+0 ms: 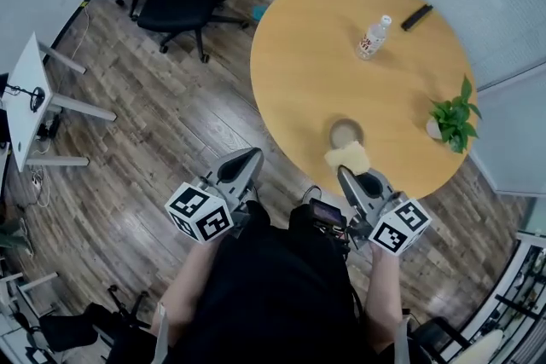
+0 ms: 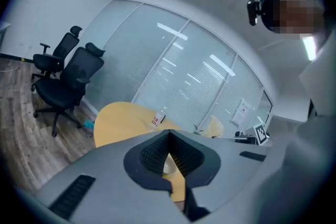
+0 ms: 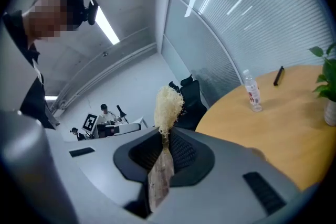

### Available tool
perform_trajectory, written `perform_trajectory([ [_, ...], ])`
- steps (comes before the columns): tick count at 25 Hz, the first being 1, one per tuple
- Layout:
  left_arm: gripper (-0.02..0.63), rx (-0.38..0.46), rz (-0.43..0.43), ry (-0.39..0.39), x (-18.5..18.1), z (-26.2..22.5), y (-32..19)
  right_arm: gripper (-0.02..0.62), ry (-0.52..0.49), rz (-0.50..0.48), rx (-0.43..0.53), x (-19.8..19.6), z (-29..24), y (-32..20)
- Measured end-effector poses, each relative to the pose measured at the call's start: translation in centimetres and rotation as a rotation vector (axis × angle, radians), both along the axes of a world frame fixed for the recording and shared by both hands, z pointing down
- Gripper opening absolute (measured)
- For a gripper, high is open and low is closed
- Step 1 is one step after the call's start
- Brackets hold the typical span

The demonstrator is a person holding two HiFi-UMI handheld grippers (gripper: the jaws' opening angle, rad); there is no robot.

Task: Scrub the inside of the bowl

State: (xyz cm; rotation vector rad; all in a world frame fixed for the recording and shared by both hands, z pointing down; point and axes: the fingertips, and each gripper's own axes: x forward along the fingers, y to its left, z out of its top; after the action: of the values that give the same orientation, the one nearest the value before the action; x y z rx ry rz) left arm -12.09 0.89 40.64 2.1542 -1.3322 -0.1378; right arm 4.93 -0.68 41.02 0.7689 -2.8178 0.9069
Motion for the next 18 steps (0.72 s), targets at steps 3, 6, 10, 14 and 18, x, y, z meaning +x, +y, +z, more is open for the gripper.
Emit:
perform_trajectory([
  [3, 0.011, 0.037, 0.025, -0.044, -0.3, -1.2, 1.0, 0.040, 0.021, -0.034, 0.070, -1.6, -1.2, 0.5],
  [6, 0.011, 0.058, 0.041, -0.087, -0.4, -1.8, 1.7, 0.040, 0.039, -0.054, 0.109, -2.6, -1.6, 0.8],
  [10, 0.011, 0.069, 0.056, -0.105, -0.9, -1.9, 2.4, 0.040, 0.029, -0.062, 0.119, -3.5, -2.0, 1.4],
  [14, 0.011, 0.066, 0.071, -0.108, -0.8, -1.9, 2.8, 0.040, 0.057, -0.079, 0.122, -4.0, -1.6, 2.2],
  [18, 0.011, 0.066, 0.089, -0.115, -0.7, -2.0, 2.9, 0.038, 0.064, -0.088, 0.132, -4.2, -1.9, 2.7],
])
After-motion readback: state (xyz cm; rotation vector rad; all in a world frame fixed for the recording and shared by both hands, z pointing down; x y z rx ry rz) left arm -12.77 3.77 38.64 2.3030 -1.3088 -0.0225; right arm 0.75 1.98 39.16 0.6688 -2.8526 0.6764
